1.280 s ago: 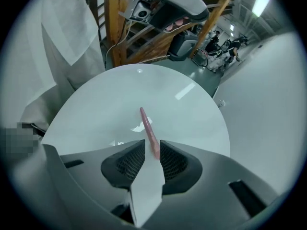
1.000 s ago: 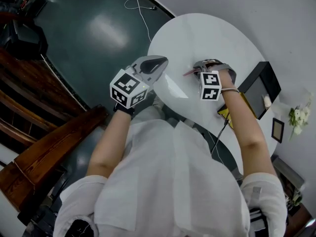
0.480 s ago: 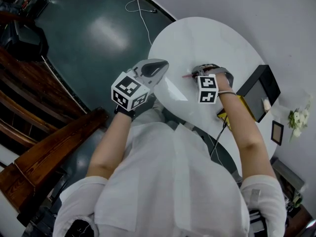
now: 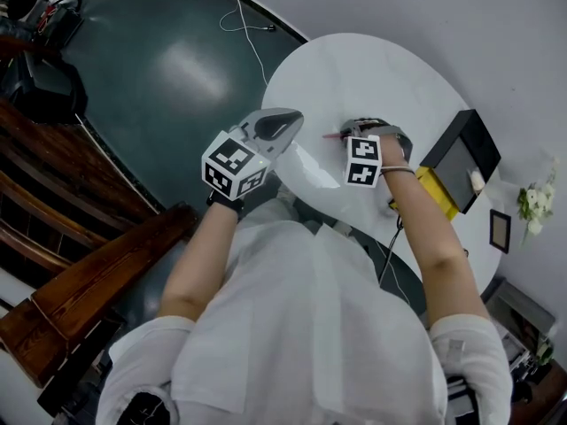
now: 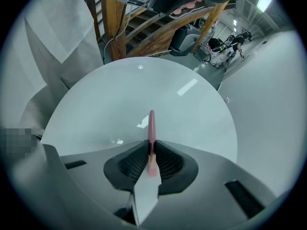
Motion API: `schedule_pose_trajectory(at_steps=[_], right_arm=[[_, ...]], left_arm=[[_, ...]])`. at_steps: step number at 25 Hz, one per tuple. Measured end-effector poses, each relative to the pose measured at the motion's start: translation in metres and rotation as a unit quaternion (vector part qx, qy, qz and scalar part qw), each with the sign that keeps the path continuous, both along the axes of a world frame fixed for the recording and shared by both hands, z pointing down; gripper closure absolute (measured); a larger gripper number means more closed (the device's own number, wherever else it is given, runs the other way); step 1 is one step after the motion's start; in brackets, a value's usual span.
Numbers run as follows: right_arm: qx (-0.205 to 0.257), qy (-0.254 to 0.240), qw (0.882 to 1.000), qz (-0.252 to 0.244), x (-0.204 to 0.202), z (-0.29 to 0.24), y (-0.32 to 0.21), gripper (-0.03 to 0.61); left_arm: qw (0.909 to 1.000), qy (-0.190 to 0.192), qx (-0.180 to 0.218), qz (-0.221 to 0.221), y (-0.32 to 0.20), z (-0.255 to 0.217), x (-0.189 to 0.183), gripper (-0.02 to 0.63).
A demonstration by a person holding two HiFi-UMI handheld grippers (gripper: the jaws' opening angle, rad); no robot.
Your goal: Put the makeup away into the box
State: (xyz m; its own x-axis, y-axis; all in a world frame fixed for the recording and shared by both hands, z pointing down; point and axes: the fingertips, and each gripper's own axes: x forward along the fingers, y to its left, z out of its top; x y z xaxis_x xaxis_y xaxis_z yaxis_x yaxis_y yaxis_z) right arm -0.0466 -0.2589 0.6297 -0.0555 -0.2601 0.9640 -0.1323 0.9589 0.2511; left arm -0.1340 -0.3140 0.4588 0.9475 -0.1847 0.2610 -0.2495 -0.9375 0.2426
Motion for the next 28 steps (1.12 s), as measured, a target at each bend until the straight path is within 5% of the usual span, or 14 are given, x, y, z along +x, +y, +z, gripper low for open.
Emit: schedule_pose_trajectory(at_steps=[7, 15, 28], right_arm=[[0.037, -0.009, 0.998, 0.042, 0.011, -0.029, 0.004, 0.532], [0.073, -0.011, 0.988, 0.134, 0.064, -0.069, 0.043, 0.532], [0.069, 0.018, 0.947, 0.314, 0.186, -0.083, 0.183, 0.532]], left_arm=[[0.9996, 0.003, 0.007, 0.028, 0.009, -0.008, 0.02, 0.588], [0.9944, 0.021, 0.014, 0.103, 0.039, -0.022, 0.084, 0.588], [0.9703, 0.034, 0.005, 0.239, 0.135, -0.029, 0.199, 0.588]])
